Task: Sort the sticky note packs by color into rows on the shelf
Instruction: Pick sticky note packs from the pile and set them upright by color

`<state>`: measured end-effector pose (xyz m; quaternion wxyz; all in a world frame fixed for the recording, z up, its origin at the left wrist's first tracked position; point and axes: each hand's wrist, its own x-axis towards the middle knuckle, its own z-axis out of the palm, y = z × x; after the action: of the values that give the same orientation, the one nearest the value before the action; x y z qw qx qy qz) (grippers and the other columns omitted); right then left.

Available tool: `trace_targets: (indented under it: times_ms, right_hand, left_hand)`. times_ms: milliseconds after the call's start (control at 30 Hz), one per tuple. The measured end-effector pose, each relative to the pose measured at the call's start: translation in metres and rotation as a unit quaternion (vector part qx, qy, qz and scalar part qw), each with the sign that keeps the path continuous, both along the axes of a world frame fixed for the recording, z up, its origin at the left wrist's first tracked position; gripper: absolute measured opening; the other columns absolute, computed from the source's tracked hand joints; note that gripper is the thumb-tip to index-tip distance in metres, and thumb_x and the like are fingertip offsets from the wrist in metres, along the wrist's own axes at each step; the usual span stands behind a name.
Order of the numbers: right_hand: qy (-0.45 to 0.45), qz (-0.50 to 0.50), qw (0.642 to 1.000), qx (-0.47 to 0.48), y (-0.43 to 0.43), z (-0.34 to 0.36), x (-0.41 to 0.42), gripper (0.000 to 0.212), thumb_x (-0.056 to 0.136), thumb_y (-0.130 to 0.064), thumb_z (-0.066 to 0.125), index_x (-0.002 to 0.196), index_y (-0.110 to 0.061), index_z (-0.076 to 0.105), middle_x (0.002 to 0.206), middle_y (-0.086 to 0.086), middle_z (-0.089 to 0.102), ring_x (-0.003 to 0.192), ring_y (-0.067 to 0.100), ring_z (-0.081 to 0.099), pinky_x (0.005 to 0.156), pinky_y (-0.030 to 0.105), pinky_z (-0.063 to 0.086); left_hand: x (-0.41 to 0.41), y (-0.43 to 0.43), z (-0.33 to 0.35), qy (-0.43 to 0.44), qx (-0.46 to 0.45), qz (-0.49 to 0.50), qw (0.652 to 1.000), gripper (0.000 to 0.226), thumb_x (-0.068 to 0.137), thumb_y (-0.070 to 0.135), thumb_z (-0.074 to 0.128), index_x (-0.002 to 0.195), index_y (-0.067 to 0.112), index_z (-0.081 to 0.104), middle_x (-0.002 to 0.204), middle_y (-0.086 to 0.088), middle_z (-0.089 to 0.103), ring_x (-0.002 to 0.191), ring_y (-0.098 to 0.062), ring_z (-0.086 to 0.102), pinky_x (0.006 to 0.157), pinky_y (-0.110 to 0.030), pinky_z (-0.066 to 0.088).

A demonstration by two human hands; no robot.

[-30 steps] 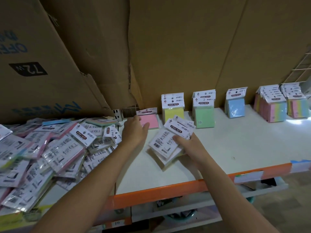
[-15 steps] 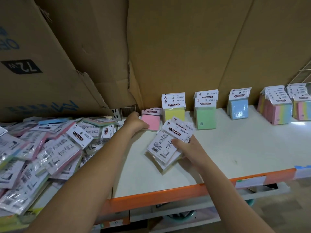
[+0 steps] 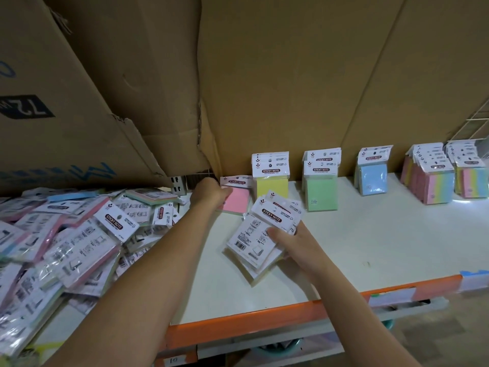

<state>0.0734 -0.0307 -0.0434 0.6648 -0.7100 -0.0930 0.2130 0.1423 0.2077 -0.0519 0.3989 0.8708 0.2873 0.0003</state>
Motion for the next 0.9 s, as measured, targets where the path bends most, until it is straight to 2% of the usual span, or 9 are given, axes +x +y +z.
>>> trace_targets:
  times_ms: [167,267,333,433,500,600,700,833,900]
  right_hand:
    - [0.007,0.008,1.0,-0.011,-0.003,-0.006,0.003,0.021,0.094,-0.018,0.063,0.115,-0.016,0.062,0.103,0.001,0.076,0.093,0.018,0.074,0.062,0.018,0.053]
    - [0.003,0.011,1.0,-0.016,-0.004,-0.008,0.005,0.023,0.095,-0.017,0.063,0.118,-0.014,0.062,0.106,0.003,0.076,0.098,0.022,0.073,0.073,0.032,0.055]
    - [-0.002,0.011,1.0,-0.019,-0.003,-0.007,0.006,0.025,0.094,-0.018,0.063,0.118,-0.013,0.062,0.107,0.004,0.075,0.101,0.025,0.072,0.078,0.038,0.055]
    - [-0.007,0.015,1.0,-0.026,-0.002,-0.006,0.008,0.029,0.091,-0.02,0.064,0.118,-0.01,0.063,0.109,0.007,0.075,0.103,0.027,0.071,0.088,0.048,0.056]
    - [-0.01,0.012,0.999,-0.041,-0.001,-0.006,0.01,0.024,0.094,-0.018,0.063,0.117,-0.012,0.064,0.107,0.006,0.075,0.101,0.026,0.071,0.088,0.051,0.056]
    - [-0.003,0.013,0.999,-0.041,0.001,-0.006,0.012,0.023,0.093,-0.022,0.063,0.115,-0.015,0.065,0.104,0.002,0.077,0.097,0.023,0.073,0.073,0.038,0.057]
    - [0.005,0.009,0.999,-0.042,0.005,-0.004,0.013,0.017,0.095,-0.021,0.063,0.112,-0.018,0.065,0.098,-0.002,0.078,0.088,0.015,0.075,0.059,0.022,0.053]
    - [0.0,0.01,0.999,-0.048,0.006,-0.004,0.014,0.021,0.091,-0.028,0.065,0.111,-0.02,0.065,0.097,-0.003,0.078,0.087,0.015,0.075,0.057,0.019,0.053]
    - [-0.002,0.009,0.999,-0.044,0.006,-0.004,0.012,0.03,0.084,-0.035,0.065,0.11,-0.021,0.065,0.096,-0.005,0.078,0.085,0.012,0.075,0.055,0.017,0.052]
  left_hand:
    - [-0.018,-0.001,-0.005,-0.034,0.0,-0.002,0.999,0.013,0.084,0.029,0.071,0.092,0.019,0.07,0.092,-0.005,0.073,0.086,-0.027,0.069,0.079,-0.038,0.057]
    - [-0.031,-0.001,-0.008,-0.064,-0.011,0.024,0.998,0.005,0.085,0.026,0.068,0.086,0.023,0.064,0.083,0.001,0.068,0.076,-0.02,0.064,0.065,-0.029,0.05]
    - [-0.035,0.001,-0.006,-0.08,-0.033,0.044,0.995,0.01,0.088,0.023,0.067,0.082,0.023,0.06,0.08,0.004,0.062,0.078,-0.019,0.06,0.065,-0.03,0.044]
    - [-0.041,0.007,0.001,-0.125,-0.084,0.076,0.986,0.004,0.092,0.017,0.065,0.09,0.018,0.062,0.083,0.004,0.062,0.073,-0.01,0.058,0.058,-0.025,0.042]
    - [-0.044,0.012,0.009,-0.172,-0.067,0.076,0.98,0.002,0.095,0.018,0.061,0.093,0.017,0.062,0.086,0.004,0.064,0.07,-0.004,0.056,0.055,-0.024,0.039]
    - [-0.047,0.017,0.019,-0.23,-0.007,0.044,0.972,0.014,0.097,0.025,0.055,0.09,0.014,0.062,0.088,0.003,0.065,0.077,-0.011,0.059,0.064,-0.032,0.045]
    - [-0.046,0.02,0.027,-0.261,0.004,0.042,0.965,0.02,0.1,0.031,0.05,0.088,0.018,0.06,0.081,0.007,0.063,0.074,-0.006,0.058,0.06,-0.028,0.044]
    - [-0.045,0.023,0.027,-0.241,-0.02,0.051,0.969,0.015,0.101,0.031,0.046,0.094,0.02,0.054,0.085,0.006,0.06,0.074,-0.005,0.057,0.046,-0.015,0.044]
    - [-0.047,0.024,0.021,-0.215,-0.064,0.045,0.973,0.002,0.097,0.023,0.054,0.099,0.024,0.053,0.087,0.012,0.059,0.078,-0.004,0.058,0.042,-0.011,0.041]
